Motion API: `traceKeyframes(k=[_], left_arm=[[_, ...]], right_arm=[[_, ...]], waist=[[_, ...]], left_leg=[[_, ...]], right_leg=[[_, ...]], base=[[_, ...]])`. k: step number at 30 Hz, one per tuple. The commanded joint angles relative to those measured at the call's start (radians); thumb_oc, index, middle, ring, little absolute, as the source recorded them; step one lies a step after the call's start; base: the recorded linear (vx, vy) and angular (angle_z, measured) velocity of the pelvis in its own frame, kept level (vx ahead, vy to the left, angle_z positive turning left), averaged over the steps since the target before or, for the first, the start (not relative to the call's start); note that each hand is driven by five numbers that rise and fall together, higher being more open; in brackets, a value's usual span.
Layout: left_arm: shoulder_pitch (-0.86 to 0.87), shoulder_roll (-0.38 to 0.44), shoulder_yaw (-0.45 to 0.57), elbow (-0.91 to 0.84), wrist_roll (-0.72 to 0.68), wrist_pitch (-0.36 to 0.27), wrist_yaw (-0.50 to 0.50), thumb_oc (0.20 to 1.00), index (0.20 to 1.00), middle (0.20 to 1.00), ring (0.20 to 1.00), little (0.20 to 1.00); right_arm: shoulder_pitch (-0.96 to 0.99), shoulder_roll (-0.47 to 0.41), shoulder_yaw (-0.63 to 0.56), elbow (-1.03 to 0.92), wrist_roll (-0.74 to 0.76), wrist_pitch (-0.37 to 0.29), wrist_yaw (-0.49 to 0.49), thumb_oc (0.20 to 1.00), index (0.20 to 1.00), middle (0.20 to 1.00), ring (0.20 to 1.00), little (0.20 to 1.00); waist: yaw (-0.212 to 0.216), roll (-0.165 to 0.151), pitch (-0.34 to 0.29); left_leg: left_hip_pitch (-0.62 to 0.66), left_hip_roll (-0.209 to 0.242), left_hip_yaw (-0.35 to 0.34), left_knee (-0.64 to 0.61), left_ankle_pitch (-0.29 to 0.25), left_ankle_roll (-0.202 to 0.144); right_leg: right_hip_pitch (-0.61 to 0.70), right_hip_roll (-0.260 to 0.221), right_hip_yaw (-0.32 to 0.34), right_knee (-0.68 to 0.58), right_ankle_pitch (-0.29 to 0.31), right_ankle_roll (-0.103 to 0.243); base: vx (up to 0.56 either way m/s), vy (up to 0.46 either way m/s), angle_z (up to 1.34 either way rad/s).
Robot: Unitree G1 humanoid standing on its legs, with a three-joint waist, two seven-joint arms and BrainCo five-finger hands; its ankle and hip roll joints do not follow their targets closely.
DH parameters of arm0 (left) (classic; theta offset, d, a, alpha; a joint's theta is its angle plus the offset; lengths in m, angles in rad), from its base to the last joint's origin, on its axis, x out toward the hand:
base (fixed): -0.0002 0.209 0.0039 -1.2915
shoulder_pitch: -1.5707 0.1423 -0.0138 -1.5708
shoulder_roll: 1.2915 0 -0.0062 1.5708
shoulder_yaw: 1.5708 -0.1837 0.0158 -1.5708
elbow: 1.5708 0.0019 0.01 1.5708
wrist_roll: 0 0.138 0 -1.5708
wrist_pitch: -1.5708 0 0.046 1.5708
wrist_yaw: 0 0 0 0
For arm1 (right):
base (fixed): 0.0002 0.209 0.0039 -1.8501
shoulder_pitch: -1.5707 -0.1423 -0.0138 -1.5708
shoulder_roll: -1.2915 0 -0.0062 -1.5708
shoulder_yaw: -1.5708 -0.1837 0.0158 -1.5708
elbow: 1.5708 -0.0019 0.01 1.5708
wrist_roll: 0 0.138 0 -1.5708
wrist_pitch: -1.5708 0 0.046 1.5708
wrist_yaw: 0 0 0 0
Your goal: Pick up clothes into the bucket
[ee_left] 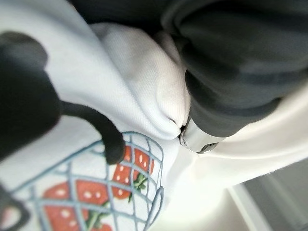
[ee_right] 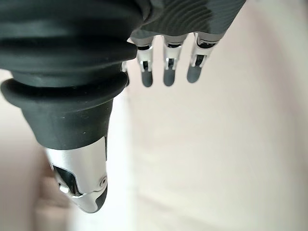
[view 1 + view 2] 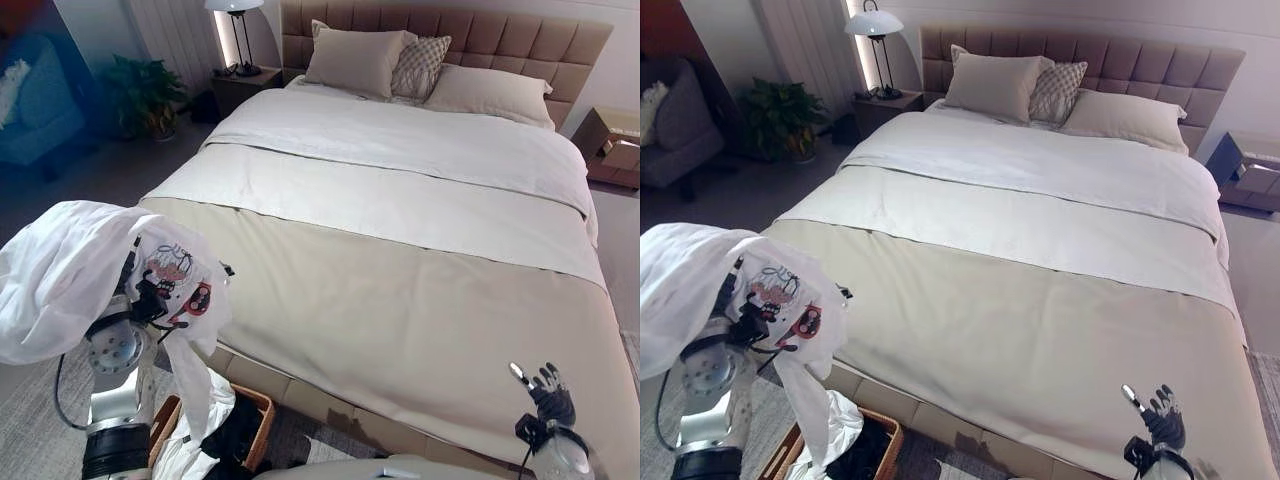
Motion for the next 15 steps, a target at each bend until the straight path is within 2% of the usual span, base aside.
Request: traceKeyframes(k=[1, 2, 7, 8, 9, 11, 15], left_arm=[[-0.005, 0.113, 0.048, -0.034, 0.089, -0.071, 0.031, 0.2, 0.2, 0.2, 0.2, 0.2], [0.007, 0.131, 0.052, -0.024, 0.099, -0.073, 0.04, 0.2, 0.2, 0.2, 0.2, 0.2], [0.032, 0.208, 0.066, 0.011, 0.136, -0.06, 0.074, 0.2, 0.2, 0.2, 0.2, 0.2], [0.033, 0.208, 0.066, 0.011, 0.136, -0.06, 0.074, 0.2, 0.2, 0.2, 0.2, 0.2], [0.049, 0.251, 0.081, 0.03, 0.166, -0.051, 0.1, 0.2, 0.2, 0.2, 0.2, 0.2], [0.055, 0.274, 0.086, 0.058, 0.172, -0.043, 0.115, 0.2, 0.2, 0.2, 0.2, 0.2], [-0.029, 0.317, 0.025, 0.159, 0.165, -0.026, 0.155, 0.2, 0.2, 0.2, 0.2, 0.2]], right_arm=[[-0.054, -0.031, 0.038, 0.021, -0.065, -0.024, 0.02, 1.0, 1.0, 1.0, 1.0, 1.0], [-0.048, -0.042, 0.063, 0.045, -0.102, -0.019, 0.025, 1.0, 1.0, 1.0, 1.0, 1.0], [-0.068, -0.053, 0.126, 0.157, -0.168, -0.013, 0.01, 1.0, 1.0, 1.0, 1.0, 1.0], [-0.068, -0.053, 0.127, 0.157, -0.168, -0.013, 0.01, 1.0, 1.0, 1.0, 1.0, 1.0], [-0.077, -0.066, 0.161, 0.162, -0.208, -0.012, 0.008, 1.0, 1.0, 1.0, 1.0, 1.0], [-0.073, -0.072, 0.184, 0.146, -0.212, -0.013, 0.015, 1.0, 1.0, 1.0, 1.0, 1.0], [-0.082, -0.072, 0.204, 0.125, -0.184, -0.026, -0.004, 1.0, 1.0, 1.0, 1.0, 1.0]], waist=[[0.017, -0.04, 0.043], [0.026, -0.044, 0.077], [0.045, -0.066, 0.147], [0.045, -0.066, 0.146], [0.055, -0.077, 0.18], [0.059, -0.088, 0.211], [0.06, -0.093, 0.288]], left_leg=[[-0.125, -0.018, -0.032, 0.161, -0.082, -0.009], [-0.161, -0.019, -0.038, 0.194, -0.087, -0.009], [-0.292, -0.015, -0.066, 0.253, -0.068, -0.012], [-0.294, -0.015, -0.066, 0.254, -0.068, -0.012], [-0.332, -0.007, -0.079, 0.268, -0.059, -0.011], [-0.362, -0.007, -0.098, 0.269, -0.047, -0.009], [-0.461, -0.028, -0.148, 0.301, -0.031, -0.009]], right_leg=[[-0.113, -0.059, -0.019, 0.098, 0.022, 0.038], [-0.139, -0.059, -0.02, 0.116, 0.021, 0.034], [-0.241, -0.057, -0.035, 0.128, 0.05, 0.031], [-0.243, -0.057, -0.035, 0.129, 0.05, 0.031], [-0.28, -0.056, -0.033, 0.142, 0.052, 0.029], [-0.31, -0.063, -0.04, 0.159, 0.052, 0.027], [-0.387, -0.092, -0.075, 0.225, 0.028, 0.018]], base=[[-0.27, -0.005, 0.04], [-0.18, -0.014, 0.08], [-0.14, -0.016, 0.12], [-0.12, 0.003, 0.2], [-0.1, 0.005, 0.12], [-0.13, 0.008, 0.04], [-0.13, 0.005, 0.44]])
